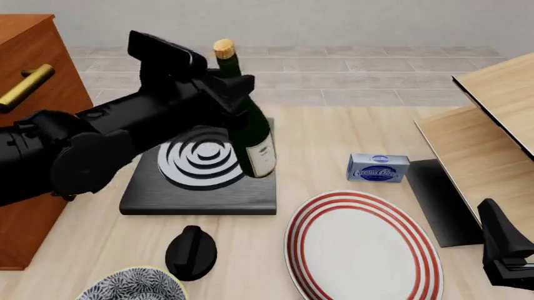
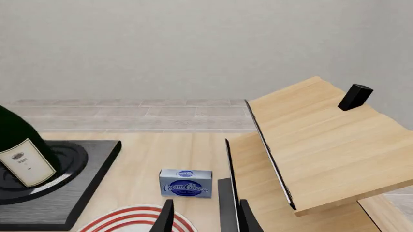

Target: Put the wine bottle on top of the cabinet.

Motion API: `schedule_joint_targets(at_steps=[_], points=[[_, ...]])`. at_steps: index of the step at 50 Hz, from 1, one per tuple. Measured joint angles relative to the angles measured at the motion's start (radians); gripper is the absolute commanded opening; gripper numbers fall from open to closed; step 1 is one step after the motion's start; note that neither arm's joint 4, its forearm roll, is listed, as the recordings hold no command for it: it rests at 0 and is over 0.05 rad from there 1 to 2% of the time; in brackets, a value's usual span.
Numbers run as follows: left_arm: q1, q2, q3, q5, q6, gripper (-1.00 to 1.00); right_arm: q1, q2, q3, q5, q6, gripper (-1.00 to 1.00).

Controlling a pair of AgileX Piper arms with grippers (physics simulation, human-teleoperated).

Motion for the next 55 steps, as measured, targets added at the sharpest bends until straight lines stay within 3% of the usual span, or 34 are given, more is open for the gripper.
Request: schedule_joint_targets(at_steps=[32, 55], points=[[0.105, -0.292, 0.175, 0.071, -0.003, -1.0, 0.0, 0.0, 0.0, 0.0, 0.0, 1.0], [0.219, -0.596, 0.28, 0.243, 0.01, -1.0, 0.0, 0.0, 0.0, 0.0, 0.0, 1.0]])
